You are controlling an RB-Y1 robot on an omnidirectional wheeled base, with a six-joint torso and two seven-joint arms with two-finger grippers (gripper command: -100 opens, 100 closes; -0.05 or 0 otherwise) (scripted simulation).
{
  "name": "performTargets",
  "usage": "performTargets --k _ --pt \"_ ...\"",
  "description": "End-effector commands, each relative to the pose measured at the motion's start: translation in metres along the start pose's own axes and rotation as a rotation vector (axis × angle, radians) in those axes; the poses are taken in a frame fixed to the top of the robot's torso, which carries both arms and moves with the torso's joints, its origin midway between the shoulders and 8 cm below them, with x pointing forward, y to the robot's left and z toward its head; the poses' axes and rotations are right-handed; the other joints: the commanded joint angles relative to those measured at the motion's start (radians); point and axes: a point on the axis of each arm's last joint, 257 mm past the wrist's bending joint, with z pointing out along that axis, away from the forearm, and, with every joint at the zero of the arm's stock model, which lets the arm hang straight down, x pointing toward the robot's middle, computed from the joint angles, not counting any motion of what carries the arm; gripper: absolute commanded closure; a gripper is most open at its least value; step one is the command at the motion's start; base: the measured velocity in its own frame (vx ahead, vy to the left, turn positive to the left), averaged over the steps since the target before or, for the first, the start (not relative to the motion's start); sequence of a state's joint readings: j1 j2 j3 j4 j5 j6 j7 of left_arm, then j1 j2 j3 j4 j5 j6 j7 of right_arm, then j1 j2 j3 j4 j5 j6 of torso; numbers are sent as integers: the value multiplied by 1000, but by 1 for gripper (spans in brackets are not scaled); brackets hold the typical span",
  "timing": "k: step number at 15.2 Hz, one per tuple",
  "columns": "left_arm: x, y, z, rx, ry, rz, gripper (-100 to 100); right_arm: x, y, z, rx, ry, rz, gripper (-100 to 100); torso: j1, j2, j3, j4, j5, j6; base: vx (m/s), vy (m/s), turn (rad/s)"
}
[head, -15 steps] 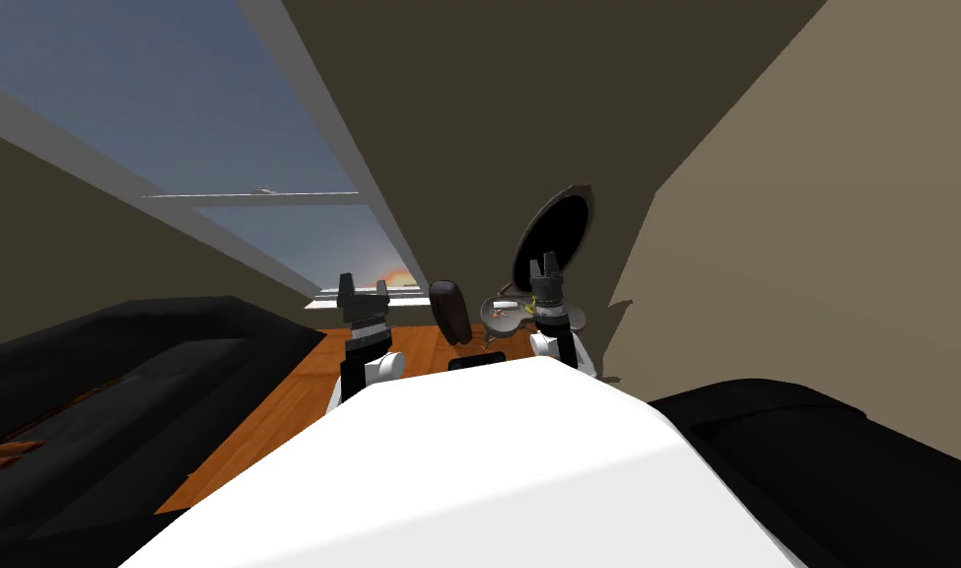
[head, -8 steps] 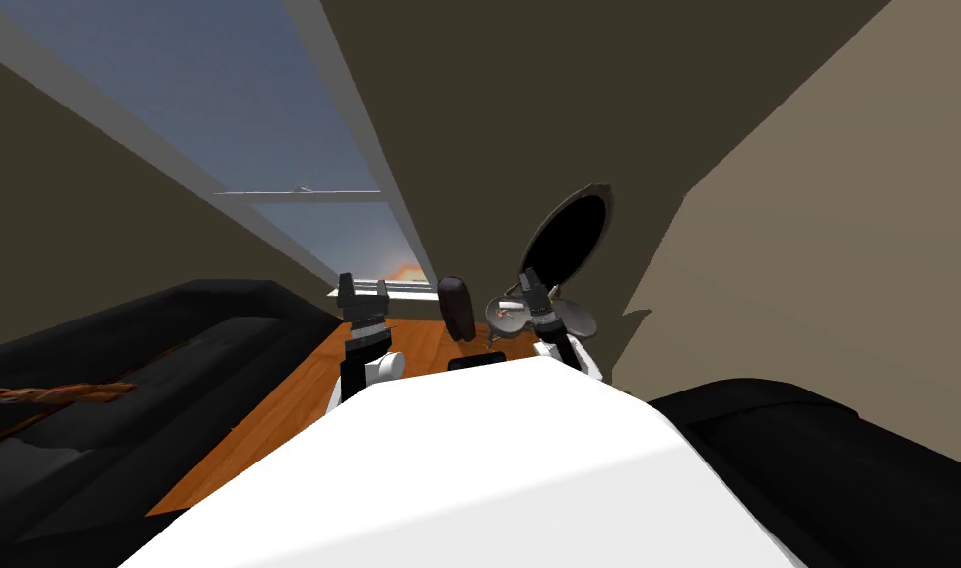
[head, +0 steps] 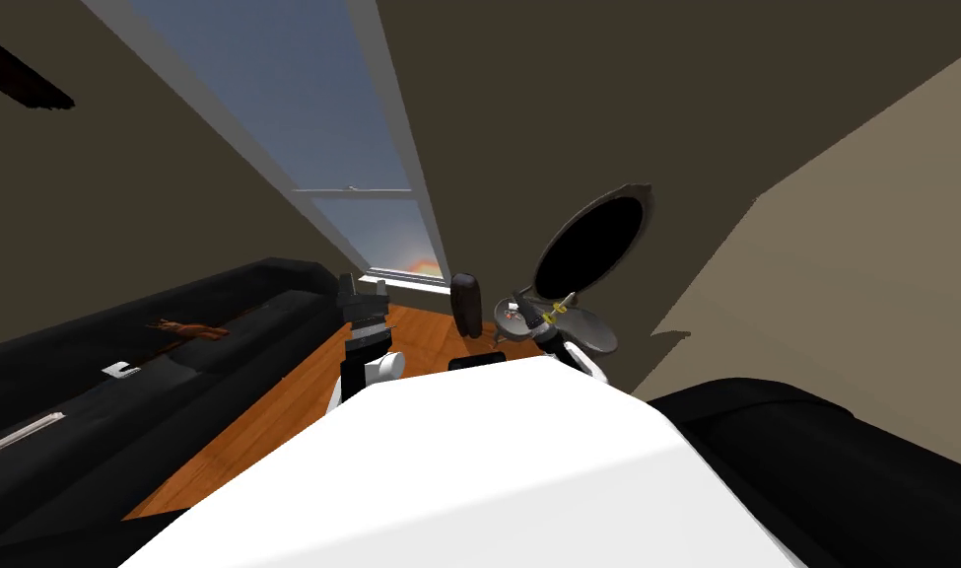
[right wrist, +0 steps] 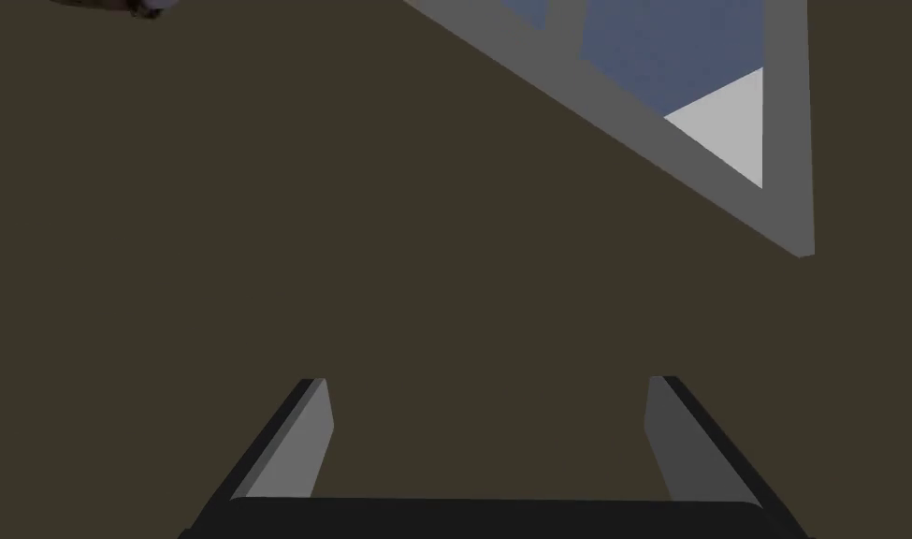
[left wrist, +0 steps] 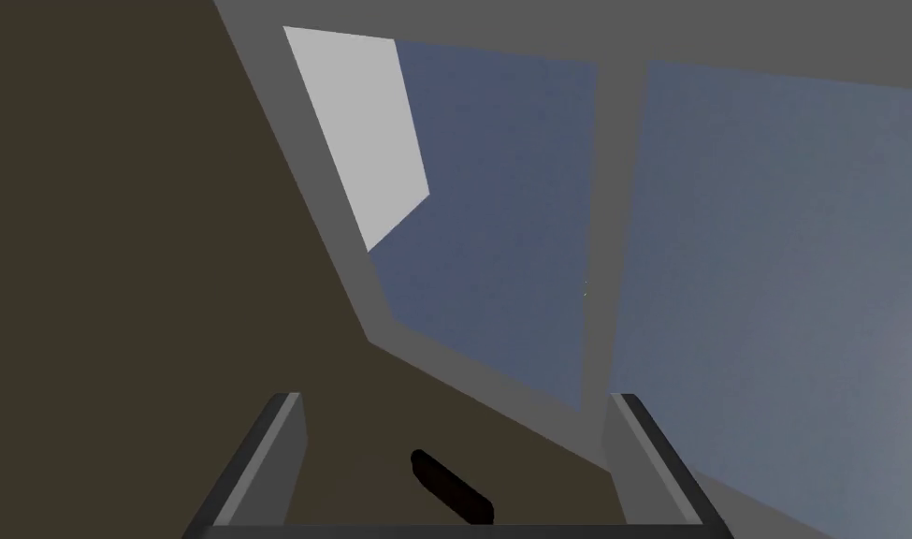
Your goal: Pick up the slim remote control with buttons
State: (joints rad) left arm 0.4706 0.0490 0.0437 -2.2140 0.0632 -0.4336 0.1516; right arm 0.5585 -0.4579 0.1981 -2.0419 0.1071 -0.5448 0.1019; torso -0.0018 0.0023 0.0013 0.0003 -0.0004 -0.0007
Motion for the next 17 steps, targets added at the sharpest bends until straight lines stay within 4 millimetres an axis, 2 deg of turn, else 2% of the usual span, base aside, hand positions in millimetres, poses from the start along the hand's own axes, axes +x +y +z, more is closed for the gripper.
performTargets --k 1,2,4,5,6,7,8,9,11,12,13,14,15,16,17 --pt "0 0 0 0 0 0 0 15 -15 -10 45 62 -15 -100 0 0 0 0 0 0 -30 -9 261" --pt "0 0 0 0 0 0 0 31 -36 -25 102 110 -16 -100 0 0 0 0 0 0 -30 -4 321" --pt "0 0 0 0 0 0 0 31 -37 -27 103 126 -26 -100 0 0 0 0 0 0 -24 -5 200" --pt "0 0 0 0 0 0 0 47 -58 -45 162 182 -31 -100 0 -1 0 0 0 1 -21 3 304" --pt "0 0 0 0 0 0 0 46 -59 -46 163 192 -38 -100 0 -1 0 0 0 0 -20 -3 309" --pt "0 0 0 0 0 0 0 61 -78 -66 220 247 -43 -100 0 -1 0 0 0 0 -22 -3 387" --pt "0 0 0 0 0 0 0 61 -80 -69 225 258 -50 -100 0 -1 0 0 0 0 -21 -8 314" --pt "0 0 0 0 0 0 0 75 -93 -87 269 307 -53 -100 0 -1 -1 0 0 0 -21 -6 413" --pt "0 0 0 0 0 0 0 74 -101 -94 288 325 -64 -100 -1 -1 -1 0 0 0 -17 -14 172" --pt "0 0 0 0 0 0 0 86 -117 -119 341 387 -75 -100 -1 -1 -1 0 0 1 -15 -2 288" --pt "0 0 0 0 0 0 0 86 -122 -122 351 393 -78 -100 0 -1 -1 0 0 0 -15 -5 321" --pt "0 0 0 0 0 0 0 97 -134 -146 396 452 -88 -100 0 -1 -1 0 0 0 -16 -8 400" --pt "0 0 0 0 0 0 0 96 -140 -153 414 460 -93 -100 0 -2 -1 0 0 0 -15 -13 350" --pt "0 0 0 0 0 0 0 106 -154 -180 467 515 -100 -100 -1 -2 -1 0 0 0 -14 -13 403" --pt "0 0 0 0 0 0 0 104 -158 -185 477 528 -110 -100 -1 -2 -1 0 0 0 -12 -16 341"
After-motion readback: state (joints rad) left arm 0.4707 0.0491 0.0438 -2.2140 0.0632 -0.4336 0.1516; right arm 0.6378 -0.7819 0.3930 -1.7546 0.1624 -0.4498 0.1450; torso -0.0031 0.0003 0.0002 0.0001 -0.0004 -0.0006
